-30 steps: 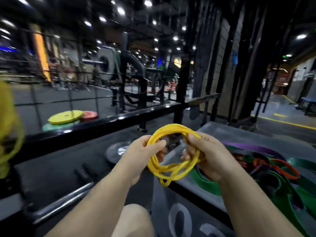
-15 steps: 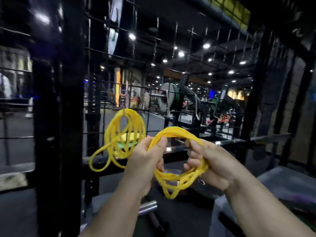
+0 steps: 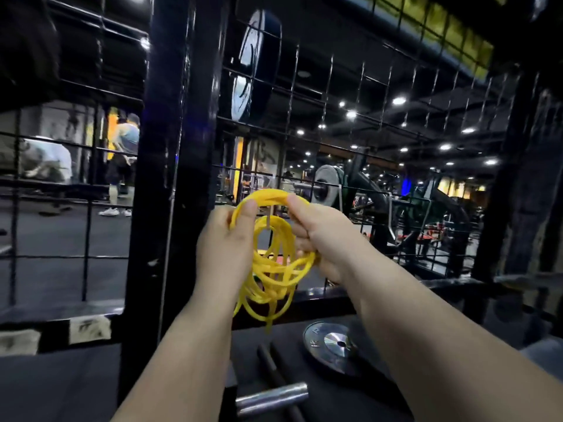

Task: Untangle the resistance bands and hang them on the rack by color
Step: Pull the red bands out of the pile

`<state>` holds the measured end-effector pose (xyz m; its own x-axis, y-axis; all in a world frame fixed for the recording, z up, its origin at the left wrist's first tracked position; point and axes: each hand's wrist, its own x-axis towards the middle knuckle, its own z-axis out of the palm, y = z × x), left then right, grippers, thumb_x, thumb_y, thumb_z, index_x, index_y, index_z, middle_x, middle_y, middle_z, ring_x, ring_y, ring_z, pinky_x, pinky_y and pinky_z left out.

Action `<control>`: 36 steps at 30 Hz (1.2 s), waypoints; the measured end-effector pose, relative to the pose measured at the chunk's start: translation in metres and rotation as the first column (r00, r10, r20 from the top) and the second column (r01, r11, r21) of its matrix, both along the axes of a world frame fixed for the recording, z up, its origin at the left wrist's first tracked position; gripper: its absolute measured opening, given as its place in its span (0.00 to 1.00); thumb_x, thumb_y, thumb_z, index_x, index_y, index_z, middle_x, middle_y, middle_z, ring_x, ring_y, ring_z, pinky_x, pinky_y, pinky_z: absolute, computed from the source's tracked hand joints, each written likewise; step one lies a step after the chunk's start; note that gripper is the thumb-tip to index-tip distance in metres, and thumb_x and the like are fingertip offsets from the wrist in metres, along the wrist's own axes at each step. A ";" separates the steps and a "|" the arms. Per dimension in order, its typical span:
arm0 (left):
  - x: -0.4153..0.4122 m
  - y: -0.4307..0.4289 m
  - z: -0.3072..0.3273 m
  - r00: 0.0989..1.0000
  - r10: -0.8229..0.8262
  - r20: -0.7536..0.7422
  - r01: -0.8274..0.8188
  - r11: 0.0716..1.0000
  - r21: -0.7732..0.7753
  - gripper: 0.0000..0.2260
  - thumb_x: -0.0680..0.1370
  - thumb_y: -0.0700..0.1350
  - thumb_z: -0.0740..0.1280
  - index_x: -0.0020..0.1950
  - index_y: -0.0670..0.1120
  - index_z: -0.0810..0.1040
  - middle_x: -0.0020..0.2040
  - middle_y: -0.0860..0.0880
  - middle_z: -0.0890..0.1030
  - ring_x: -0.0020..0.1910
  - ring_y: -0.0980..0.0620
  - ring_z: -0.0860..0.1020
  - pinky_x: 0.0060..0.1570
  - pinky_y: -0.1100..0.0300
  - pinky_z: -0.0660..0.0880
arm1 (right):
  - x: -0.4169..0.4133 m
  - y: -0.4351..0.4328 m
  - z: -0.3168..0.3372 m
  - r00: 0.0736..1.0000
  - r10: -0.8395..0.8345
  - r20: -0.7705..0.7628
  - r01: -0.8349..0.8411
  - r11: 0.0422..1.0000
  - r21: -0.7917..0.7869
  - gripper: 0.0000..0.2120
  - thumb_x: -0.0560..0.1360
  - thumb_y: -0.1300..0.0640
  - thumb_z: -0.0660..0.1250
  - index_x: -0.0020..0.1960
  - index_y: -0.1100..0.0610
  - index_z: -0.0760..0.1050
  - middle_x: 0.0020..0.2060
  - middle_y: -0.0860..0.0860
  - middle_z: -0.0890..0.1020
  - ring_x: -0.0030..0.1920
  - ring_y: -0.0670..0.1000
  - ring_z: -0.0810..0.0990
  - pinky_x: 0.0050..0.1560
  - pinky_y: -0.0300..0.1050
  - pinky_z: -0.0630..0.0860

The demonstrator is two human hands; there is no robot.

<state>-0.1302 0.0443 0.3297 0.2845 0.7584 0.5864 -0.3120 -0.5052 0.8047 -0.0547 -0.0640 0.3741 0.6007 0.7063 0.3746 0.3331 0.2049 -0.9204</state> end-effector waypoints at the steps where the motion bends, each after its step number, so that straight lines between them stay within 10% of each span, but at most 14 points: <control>1: 0.002 0.003 0.003 0.999 0.028 -0.027 -0.028 1.000 0.012 0.19 0.79 0.59 0.59 0.41 0.45 0.72 0.35 0.49 0.75 0.33 0.50 0.74 0.31 0.56 0.67 | 0.002 0.006 0.003 1.000 -0.025 0.004 0.025 1.000 -0.005 0.17 0.81 0.47 0.60 0.35 0.52 0.64 0.23 0.46 0.61 0.21 0.44 0.58 0.24 0.37 0.59; 10: 0.016 0.005 -0.013 0.920 0.170 -0.352 -0.147 0.985 0.092 0.11 0.81 0.58 0.56 0.55 0.51 0.64 0.43 0.53 0.74 0.36 0.54 0.73 0.29 0.58 0.63 | 0.024 0.024 -0.025 0.967 -0.235 0.100 0.249 0.955 -0.163 0.21 0.79 0.43 0.62 0.34 0.56 0.69 0.24 0.51 0.72 0.24 0.52 0.72 0.33 0.49 0.74; 16: 0.010 -0.011 -0.046 0.931 0.182 -0.318 -0.137 0.978 0.157 0.16 0.78 0.58 0.63 0.58 0.53 0.62 0.44 0.55 0.75 0.42 0.50 0.77 0.41 0.51 0.74 | 0.025 0.012 -0.055 0.924 -0.309 0.225 0.340 0.934 -0.112 0.14 0.71 0.47 0.74 0.42 0.57 0.76 0.30 0.49 0.80 0.30 0.48 0.78 0.35 0.44 0.76; 22: 0.002 -0.019 -0.057 0.947 0.066 -0.313 -0.050 0.997 0.056 0.13 0.76 0.51 0.66 0.55 0.54 0.64 0.41 0.54 0.78 0.38 0.55 0.76 0.33 0.58 0.71 | 0.021 -0.001 -0.074 0.978 -0.189 -0.087 0.191 0.981 0.021 0.09 0.71 0.69 0.71 0.51 0.66 0.78 0.43 0.64 0.83 0.39 0.57 0.79 0.42 0.50 0.79; 36: 0.010 -0.017 -0.053 0.959 0.006 -0.283 0.013 0.998 0.063 0.16 0.72 0.61 0.67 0.50 0.51 0.72 0.35 0.51 0.78 0.33 0.54 0.76 0.31 0.59 0.69 | 0.017 -0.009 -0.087 0.975 -0.022 -0.222 0.037 0.997 0.066 0.02 0.80 0.60 0.64 0.49 0.57 0.74 0.26 0.47 0.76 0.27 0.45 0.75 0.32 0.41 0.73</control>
<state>-0.1199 0.0271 0.2771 0.4484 0.7207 0.5287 -0.0783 -0.5576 0.8264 -0.0376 -0.0735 0.2873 0.6940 0.6642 0.2779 0.1301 0.2639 -0.9557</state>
